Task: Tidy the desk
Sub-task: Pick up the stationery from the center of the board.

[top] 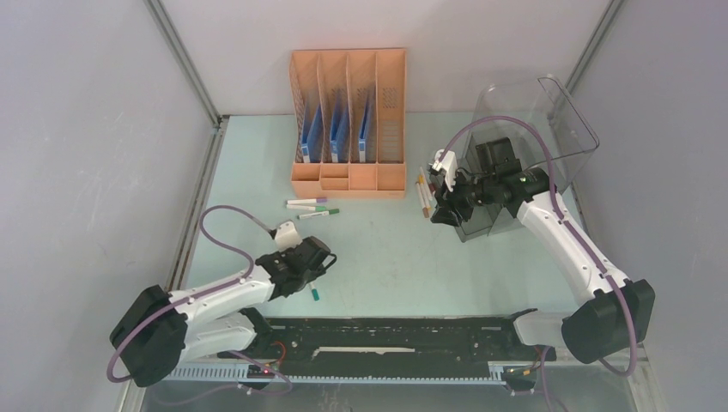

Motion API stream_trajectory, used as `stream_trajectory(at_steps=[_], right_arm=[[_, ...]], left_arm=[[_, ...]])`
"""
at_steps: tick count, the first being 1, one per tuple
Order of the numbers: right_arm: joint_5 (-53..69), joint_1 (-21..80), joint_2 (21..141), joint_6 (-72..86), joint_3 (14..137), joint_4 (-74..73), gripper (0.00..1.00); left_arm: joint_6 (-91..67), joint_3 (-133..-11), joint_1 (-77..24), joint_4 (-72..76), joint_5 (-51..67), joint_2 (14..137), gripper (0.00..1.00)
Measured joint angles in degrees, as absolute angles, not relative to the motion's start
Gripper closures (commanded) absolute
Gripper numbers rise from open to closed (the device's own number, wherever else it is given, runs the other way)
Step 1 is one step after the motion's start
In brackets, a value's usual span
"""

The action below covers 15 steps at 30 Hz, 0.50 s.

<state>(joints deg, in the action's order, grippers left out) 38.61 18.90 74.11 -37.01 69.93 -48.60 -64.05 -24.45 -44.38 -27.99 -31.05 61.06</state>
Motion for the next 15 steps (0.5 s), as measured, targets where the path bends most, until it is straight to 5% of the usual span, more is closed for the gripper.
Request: stream_trajectory(at_steps=[15], right_arm=[[38.57, 18.9, 74.11, -37.06, 69.93, -48.6, 0.53]], left_arm=[[-63.96, -27.05, -44.07, -27.38, -31.51, 66.59, 0.58]])
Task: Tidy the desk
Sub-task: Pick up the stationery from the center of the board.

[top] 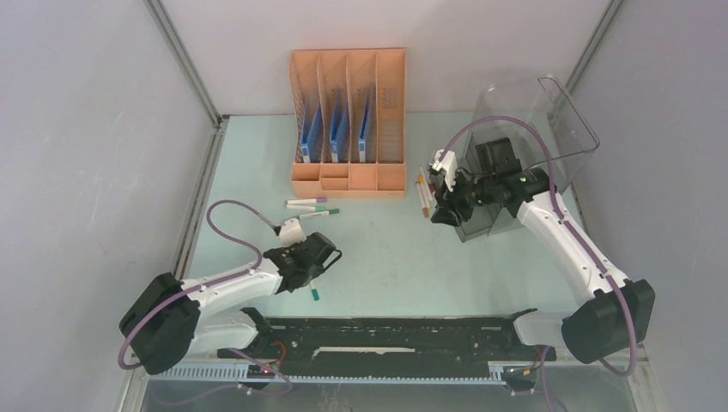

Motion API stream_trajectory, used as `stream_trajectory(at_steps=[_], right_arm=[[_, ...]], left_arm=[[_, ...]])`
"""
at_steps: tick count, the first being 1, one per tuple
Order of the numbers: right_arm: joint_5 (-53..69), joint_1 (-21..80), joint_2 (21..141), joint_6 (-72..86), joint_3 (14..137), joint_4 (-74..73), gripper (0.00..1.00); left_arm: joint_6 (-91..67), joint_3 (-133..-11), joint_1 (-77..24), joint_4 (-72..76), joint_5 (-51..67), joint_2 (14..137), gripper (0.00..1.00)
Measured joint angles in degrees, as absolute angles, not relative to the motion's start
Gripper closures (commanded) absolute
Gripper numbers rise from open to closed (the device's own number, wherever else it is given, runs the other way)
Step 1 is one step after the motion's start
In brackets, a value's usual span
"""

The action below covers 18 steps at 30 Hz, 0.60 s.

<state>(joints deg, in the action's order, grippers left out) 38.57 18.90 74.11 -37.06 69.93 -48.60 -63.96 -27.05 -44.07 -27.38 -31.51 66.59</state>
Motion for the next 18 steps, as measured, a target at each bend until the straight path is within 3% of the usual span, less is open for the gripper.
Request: stream_trajectory(at_steps=[12, 18], right_arm=[[38.33, 18.9, 74.11, -37.06, 69.93, -48.6, 0.53], [38.17, 18.9, 74.11, -37.06, 69.93, -48.6, 0.53]], left_arm=[[-63.35, -30.11, -44.05, -27.64, -31.81, 71.59, 0.72], [-62.92, -30.92, -44.05, -27.68, -31.86, 72.77, 0.73]])
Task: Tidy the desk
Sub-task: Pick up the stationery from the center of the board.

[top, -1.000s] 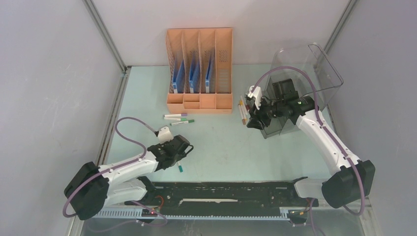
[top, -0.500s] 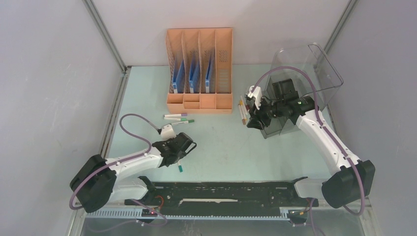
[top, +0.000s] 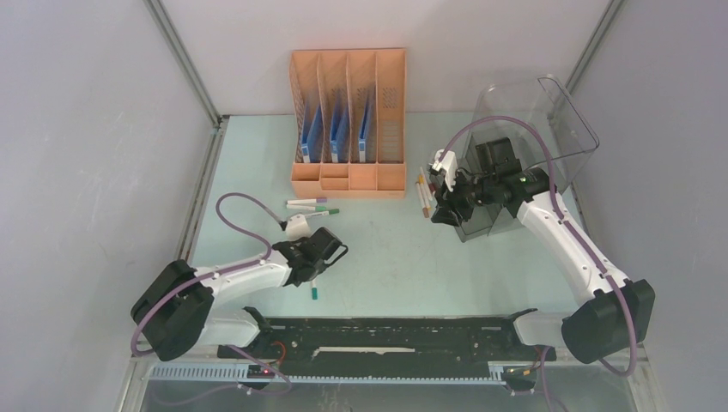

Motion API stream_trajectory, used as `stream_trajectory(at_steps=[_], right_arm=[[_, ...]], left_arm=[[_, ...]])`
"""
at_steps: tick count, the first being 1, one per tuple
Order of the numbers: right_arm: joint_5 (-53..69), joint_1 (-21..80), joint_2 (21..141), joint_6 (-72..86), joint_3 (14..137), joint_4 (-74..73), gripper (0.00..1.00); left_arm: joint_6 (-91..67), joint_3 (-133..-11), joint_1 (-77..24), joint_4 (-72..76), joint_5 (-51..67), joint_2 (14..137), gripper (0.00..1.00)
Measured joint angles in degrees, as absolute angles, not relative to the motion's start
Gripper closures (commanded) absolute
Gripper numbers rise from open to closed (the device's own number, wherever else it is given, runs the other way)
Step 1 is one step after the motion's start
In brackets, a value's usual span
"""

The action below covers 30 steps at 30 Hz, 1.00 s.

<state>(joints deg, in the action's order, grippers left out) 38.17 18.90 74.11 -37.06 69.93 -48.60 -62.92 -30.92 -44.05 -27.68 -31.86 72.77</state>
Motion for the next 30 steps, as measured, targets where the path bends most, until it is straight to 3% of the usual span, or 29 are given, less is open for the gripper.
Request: stream_trajectory(at_steps=[7, 19, 24, 30], right_arm=[[38.15, 18.9, 74.11, -37.1, 69.93, -48.6, 0.53], [38.17, 18.87, 74.11, -37.17, 69.93, -48.6, 0.53], [38.17, 18.87, 73.93, -37.19, 69.93, -48.62, 0.53], [38.22, 18.9, 73.56, -37.21, 69.93, -48.62, 0.53]], left_arm=[[-62.41, -30.96, -44.05, -27.38, -31.7, 72.88, 0.68], [-59.29, -31.66, -44.05, -27.38, -31.03, 73.87, 0.75], [-58.0, -32.12, -44.05, -27.33, -30.83, 74.56, 0.82], [-57.34, -34.06, -44.07, -27.31, -30.81, 77.47, 1.0]])
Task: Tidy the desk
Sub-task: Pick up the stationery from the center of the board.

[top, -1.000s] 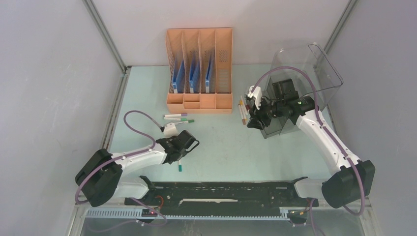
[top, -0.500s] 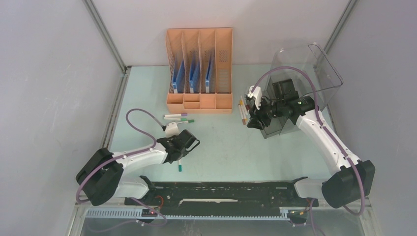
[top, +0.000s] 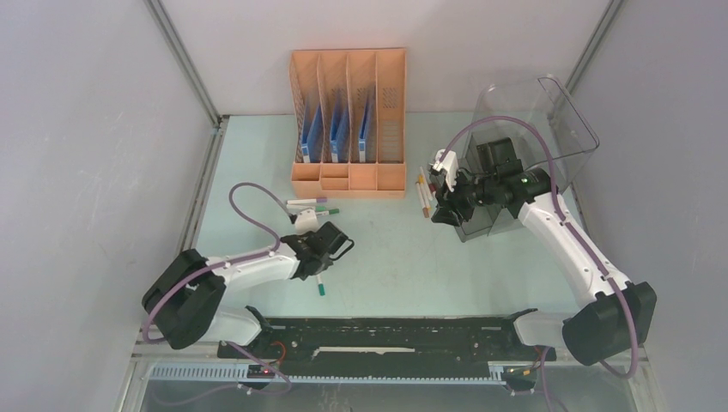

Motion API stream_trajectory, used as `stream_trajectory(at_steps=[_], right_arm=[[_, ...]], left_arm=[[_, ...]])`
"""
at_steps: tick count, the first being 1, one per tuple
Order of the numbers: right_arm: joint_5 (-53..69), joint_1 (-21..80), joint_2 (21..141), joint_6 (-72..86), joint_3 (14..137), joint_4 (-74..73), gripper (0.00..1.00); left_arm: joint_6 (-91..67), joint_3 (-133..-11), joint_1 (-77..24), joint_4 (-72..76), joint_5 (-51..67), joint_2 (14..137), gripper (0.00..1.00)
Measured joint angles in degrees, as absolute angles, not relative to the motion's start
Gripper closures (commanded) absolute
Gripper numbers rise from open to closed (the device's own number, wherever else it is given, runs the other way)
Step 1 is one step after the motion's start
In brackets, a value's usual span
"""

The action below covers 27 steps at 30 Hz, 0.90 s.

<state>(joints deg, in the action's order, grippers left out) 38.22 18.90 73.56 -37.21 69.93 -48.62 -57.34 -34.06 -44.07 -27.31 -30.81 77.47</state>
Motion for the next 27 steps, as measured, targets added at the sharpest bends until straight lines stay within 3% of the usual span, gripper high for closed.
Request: stream_trajectory(at_steps=[10, 17, 27], right_arm=[[39.0, 19.59, 73.49, -37.21, 69.93, -48.62, 0.53], [42.35, 20.64, 73.49, -37.1, 69.93, -48.64, 0.53], [53.21, 20.84, 72.1, -33.04, 69.87, -47.13, 0.5]], left_arm=[[-57.36, -33.3, -43.92, -24.75, -30.33, 76.36, 1.0], [-56.53, -26.02, -43.88, -20.93, -24.64, 63.55, 1.0], [-52.66, -21.3, -43.9, -1.37, -17.76, 48.95, 1.0]])
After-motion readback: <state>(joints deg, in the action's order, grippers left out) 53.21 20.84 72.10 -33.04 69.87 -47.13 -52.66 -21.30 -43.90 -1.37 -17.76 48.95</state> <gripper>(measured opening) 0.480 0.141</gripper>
